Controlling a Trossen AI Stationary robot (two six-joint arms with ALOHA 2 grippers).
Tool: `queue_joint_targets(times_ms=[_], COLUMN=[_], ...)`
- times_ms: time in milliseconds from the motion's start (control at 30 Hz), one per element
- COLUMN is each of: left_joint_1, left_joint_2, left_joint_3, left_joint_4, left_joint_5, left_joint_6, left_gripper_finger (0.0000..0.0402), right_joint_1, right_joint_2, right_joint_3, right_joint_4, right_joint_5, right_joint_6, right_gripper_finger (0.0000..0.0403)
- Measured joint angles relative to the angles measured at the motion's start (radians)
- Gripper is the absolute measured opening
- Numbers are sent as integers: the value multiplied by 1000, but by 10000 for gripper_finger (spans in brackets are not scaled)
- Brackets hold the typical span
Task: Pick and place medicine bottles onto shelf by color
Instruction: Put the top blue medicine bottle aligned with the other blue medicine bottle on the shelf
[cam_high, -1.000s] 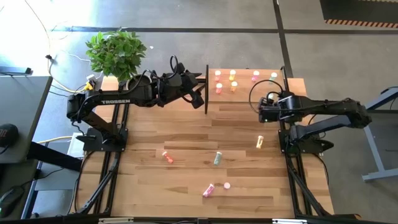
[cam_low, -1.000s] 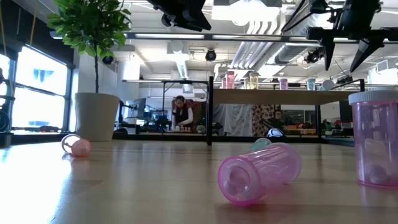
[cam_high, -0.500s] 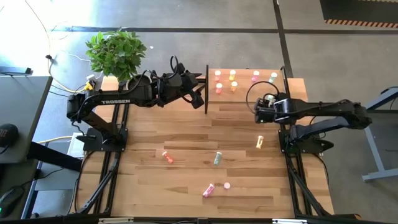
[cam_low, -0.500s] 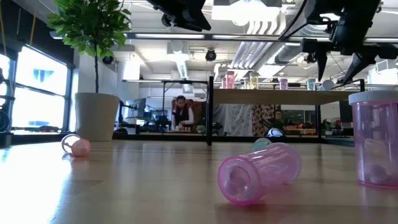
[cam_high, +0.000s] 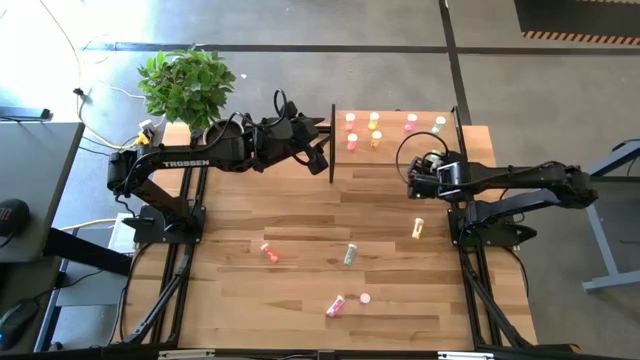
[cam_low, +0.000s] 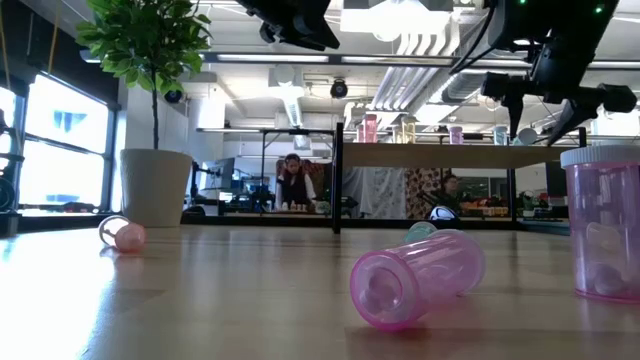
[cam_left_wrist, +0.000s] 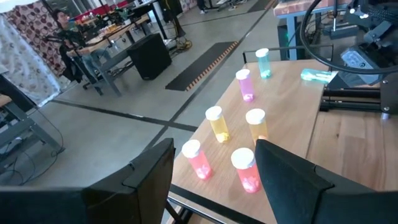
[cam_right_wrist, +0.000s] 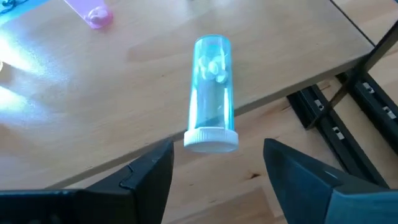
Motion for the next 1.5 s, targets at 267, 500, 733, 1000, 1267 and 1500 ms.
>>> queue_joint_targets(times_ms=[267,500,733,1000,1267,1500], left_joint_1=[0,0,0,0,0,0], left_joint_2=[0,0,0,0,0,0], left_joint_3=[0,0,0,0,0,0], left_joint_4=[0,0,0,0,0,0], left_joint_5=[0,-1,-2,-2,-2,-2], left_joint_6=[0,1,42,44,43,43], left_gripper_finger=[214,214,214,214,214,214], right_joint_1=[0,0,-17,-33,-33,-33], right_joint_2=[0,0,0,0,0,0], right_joint_3=[0,0,0,0,0,0], right_joint_4=[1,1,1,1,1,1], right_joint_5=[41,58,44,34,30,24], right_joint_6=[3,22,22,7,7,0], right_gripper_finger=[198,196,189,145,138,133])
